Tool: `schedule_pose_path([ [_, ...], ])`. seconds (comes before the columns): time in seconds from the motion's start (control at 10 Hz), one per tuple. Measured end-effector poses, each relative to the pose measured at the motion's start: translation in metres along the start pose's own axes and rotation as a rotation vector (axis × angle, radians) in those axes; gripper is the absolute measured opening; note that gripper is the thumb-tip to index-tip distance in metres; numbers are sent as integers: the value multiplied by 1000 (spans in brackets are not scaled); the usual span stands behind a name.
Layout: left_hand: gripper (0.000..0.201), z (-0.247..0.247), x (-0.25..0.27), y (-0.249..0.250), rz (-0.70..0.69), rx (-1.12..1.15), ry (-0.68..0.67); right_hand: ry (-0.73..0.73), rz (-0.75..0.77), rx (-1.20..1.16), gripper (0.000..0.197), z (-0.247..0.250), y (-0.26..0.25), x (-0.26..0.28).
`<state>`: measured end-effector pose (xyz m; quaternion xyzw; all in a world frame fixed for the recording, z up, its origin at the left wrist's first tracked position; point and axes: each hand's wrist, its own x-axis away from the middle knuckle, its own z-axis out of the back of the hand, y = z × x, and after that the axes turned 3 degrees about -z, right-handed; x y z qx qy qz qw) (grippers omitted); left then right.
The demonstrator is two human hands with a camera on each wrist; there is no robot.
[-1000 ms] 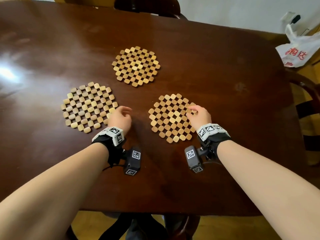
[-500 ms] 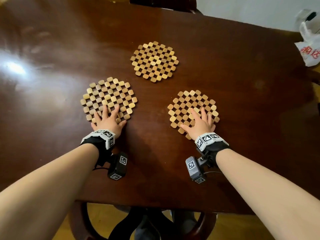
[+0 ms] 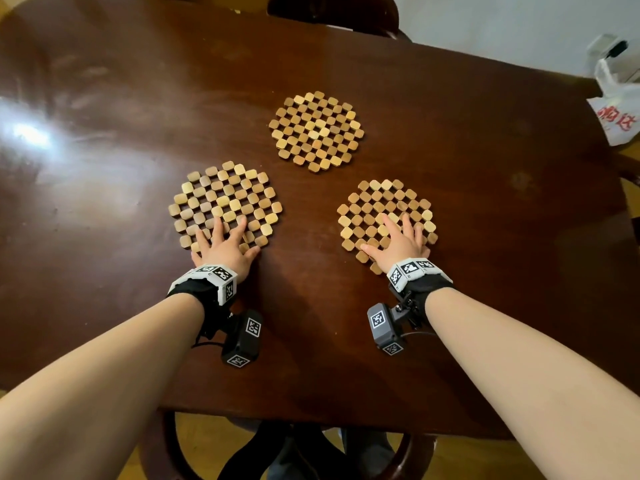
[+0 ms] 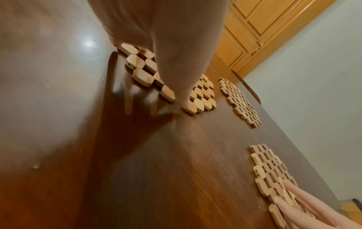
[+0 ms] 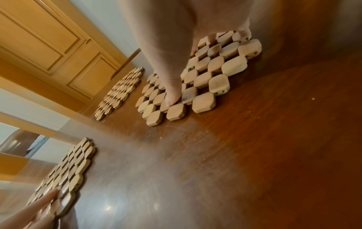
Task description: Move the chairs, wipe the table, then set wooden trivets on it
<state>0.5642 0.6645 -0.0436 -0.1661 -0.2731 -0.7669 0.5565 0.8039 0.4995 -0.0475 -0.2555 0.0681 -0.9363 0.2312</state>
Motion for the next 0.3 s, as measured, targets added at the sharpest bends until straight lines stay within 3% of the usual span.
schedule_pose_path([
  [0.2,62,7,3,-2,-20,41,-19,-87,-25,44,82,12,-3,1],
  [0.3,59,12,9,-3,-84,87,91,-19,-17,2,77,20,-5,10],
])
